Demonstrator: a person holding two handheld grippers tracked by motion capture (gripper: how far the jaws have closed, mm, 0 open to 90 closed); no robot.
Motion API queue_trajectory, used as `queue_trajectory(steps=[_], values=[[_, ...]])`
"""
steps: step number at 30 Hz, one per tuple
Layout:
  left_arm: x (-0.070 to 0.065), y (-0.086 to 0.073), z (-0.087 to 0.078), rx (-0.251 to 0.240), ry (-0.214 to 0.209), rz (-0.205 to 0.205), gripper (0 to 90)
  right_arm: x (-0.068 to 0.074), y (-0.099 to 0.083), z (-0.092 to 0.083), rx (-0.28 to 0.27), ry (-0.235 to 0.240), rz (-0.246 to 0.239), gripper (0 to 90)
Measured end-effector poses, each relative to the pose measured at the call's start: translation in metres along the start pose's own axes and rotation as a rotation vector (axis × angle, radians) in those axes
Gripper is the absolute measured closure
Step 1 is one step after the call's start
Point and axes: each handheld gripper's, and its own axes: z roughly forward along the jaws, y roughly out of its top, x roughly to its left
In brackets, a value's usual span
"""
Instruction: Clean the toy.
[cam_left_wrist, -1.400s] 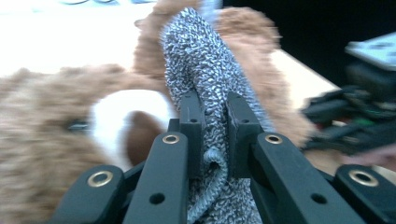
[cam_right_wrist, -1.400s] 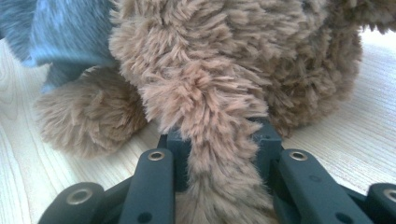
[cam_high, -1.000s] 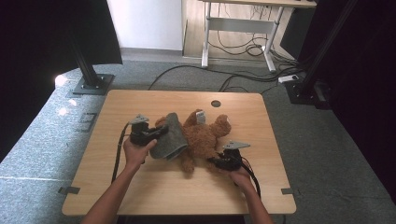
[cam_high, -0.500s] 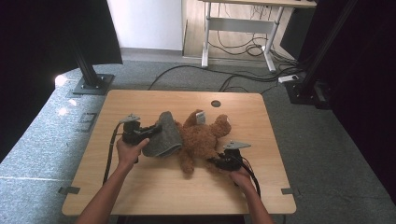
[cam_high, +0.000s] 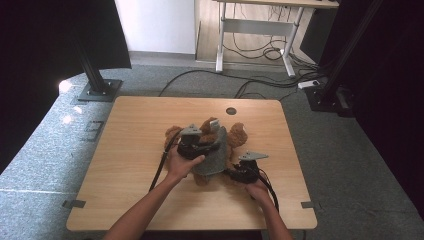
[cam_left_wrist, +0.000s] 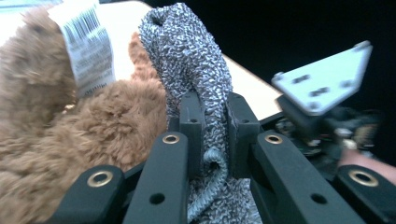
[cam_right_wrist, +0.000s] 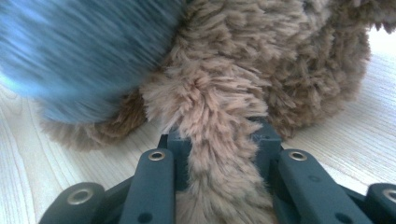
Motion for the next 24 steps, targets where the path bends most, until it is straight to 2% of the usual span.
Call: queue_trajectory(steps=[1,3,4,5,6,7,8,9,10,11,12,13,15,19,24], values=[[0.001,0.0,0.003,0.003,0.022,-0.002,79.1,0.0,0.0,0.0,0.0,-0.001,-0.003,68.4],[0.002,0.0,0.004,0.004,0.032,-0.01,79.1,0.0,0.0,0.0,0.003,0.0,-0.001,68.4],[0.005,0.0,0.003,0.006,0.063,-0.009,79.2,0.0,0.0,0.0,0.002,0.0,0.002,68.4],[0.005,0.0,0.003,0.006,0.063,-0.009,79.2,0.0,0.0,0.0,0.002,0.0,0.002,68.4],[0.009,0.0,0.0,0.013,0.099,-0.007,79.2,0.0,0.0,0.0,0.001,-0.001,0.001,68.4],[0.009,0.0,0.0,0.013,0.099,-0.007,79.2,0.0,0.0,0.0,0.001,-0.001,0.001,68.4],[0.013,-0.001,-0.003,0.018,0.134,-0.003,79.3,0.0,0.0,0.0,-0.001,-0.003,0.001,68.4],[0.013,-0.001,-0.003,0.018,0.134,-0.003,79.3,0.0,0.0,0.0,-0.001,-0.003,0.001,68.4],[0.018,-0.001,-0.007,0.023,0.16,-0.01,79.3,0.001,0.0,0.0,-0.001,-0.005,0.002,68.4],[0.018,-0.001,-0.007,0.023,0.16,-0.01,79.3,0.001,0.0,0.0,-0.001,-0.005,0.002,68.4],[0.028,-0.002,-0.011,0.034,0.199,-0.014,79.3,0.001,0.0,0.0,-0.001,-0.007,0.001,68.5],[0.028,-0.002,-0.011,0.034,0.199,-0.014,79.3,0.001,0.0,0.0,-0.001,-0.007,0.001,68.5],[0.046,-0.004,-0.02,0.044,0.239,-0.034,79.3,0.001,0.0,0.0,-0.001,-0.006,0.0,68.5],[0.065,-0.006,-0.034,0.035,0.253,-0.073,79.2,0.002,0.0,0.0,0.001,-0.002,-0.006,68.4],[0.074,-0.006,-0.047,0.016,0.261,-0.091,79.2,0.005,0.0,0.001,0.008,0.004,-0.017,68.4]])
